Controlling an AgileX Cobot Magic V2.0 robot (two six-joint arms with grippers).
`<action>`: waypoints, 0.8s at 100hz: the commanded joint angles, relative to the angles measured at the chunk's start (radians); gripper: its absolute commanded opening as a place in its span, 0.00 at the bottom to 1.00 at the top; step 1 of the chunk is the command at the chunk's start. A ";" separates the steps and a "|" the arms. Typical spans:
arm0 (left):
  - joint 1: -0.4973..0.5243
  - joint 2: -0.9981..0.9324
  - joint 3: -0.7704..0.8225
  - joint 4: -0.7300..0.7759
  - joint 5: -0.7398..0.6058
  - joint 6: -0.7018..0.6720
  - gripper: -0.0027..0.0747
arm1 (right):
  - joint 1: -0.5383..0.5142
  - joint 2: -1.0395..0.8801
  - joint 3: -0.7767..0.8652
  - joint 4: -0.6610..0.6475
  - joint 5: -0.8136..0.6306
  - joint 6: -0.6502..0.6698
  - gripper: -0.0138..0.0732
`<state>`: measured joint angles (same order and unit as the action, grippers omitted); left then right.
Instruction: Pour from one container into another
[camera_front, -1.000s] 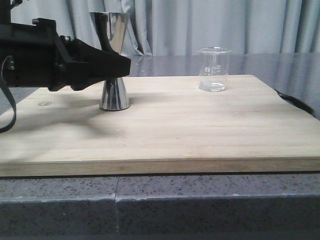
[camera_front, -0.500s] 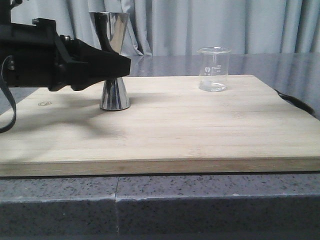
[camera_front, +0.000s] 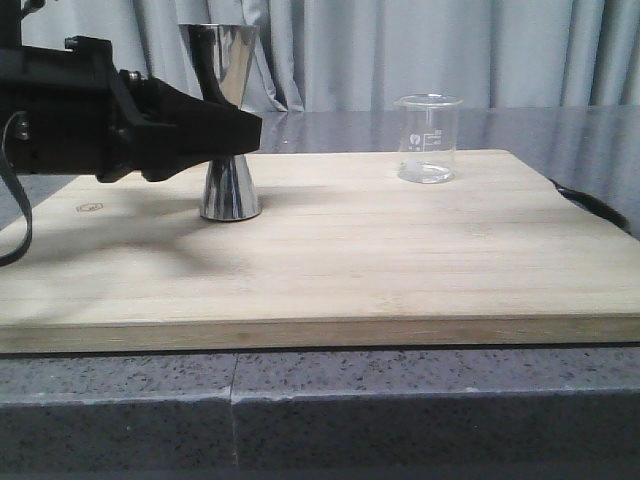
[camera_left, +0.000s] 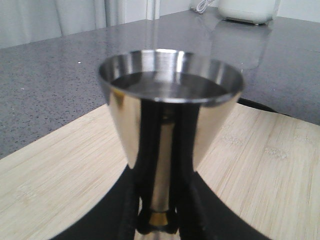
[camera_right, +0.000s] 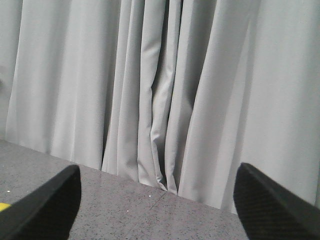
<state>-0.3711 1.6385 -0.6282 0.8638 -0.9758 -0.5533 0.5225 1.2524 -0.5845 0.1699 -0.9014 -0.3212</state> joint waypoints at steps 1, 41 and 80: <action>0.005 -0.030 -0.026 -0.034 -0.089 0.000 0.18 | 0.001 -0.027 -0.023 -0.020 -0.085 -0.004 0.81; 0.005 -0.030 -0.026 -0.028 -0.089 0.000 0.35 | 0.001 -0.027 -0.023 -0.020 -0.085 -0.004 0.81; 0.005 -0.030 -0.026 -0.028 -0.089 0.000 0.50 | 0.001 -0.027 -0.023 -0.020 -0.085 -0.004 0.81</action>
<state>-0.3711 1.6385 -0.6289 0.8698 -0.9904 -0.5533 0.5225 1.2524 -0.5845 0.1699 -0.9014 -0.3212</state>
